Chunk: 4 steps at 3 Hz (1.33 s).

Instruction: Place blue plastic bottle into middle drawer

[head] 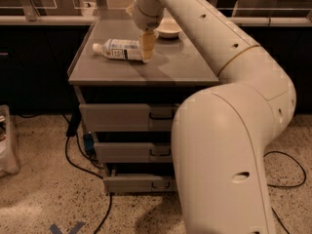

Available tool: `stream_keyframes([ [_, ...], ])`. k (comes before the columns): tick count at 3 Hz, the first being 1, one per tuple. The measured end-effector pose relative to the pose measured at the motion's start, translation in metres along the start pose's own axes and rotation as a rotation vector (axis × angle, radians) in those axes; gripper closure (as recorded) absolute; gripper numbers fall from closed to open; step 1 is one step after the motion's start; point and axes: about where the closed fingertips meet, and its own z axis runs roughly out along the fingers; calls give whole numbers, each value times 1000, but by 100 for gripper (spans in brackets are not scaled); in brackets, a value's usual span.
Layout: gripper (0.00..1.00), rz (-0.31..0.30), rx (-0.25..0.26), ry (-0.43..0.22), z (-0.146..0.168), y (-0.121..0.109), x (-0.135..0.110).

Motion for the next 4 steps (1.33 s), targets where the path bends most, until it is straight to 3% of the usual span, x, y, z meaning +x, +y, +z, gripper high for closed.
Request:
stream_keyframes([
  [1,0,-3,-9,-15,7,-1,-6],
  [2,0,-29,-19,-67,33,-9,-27],
  [3,0,-33,-64,-113,63,-10,-45],
  [4,14,-29,-72,-126,70,-11,-48],
])
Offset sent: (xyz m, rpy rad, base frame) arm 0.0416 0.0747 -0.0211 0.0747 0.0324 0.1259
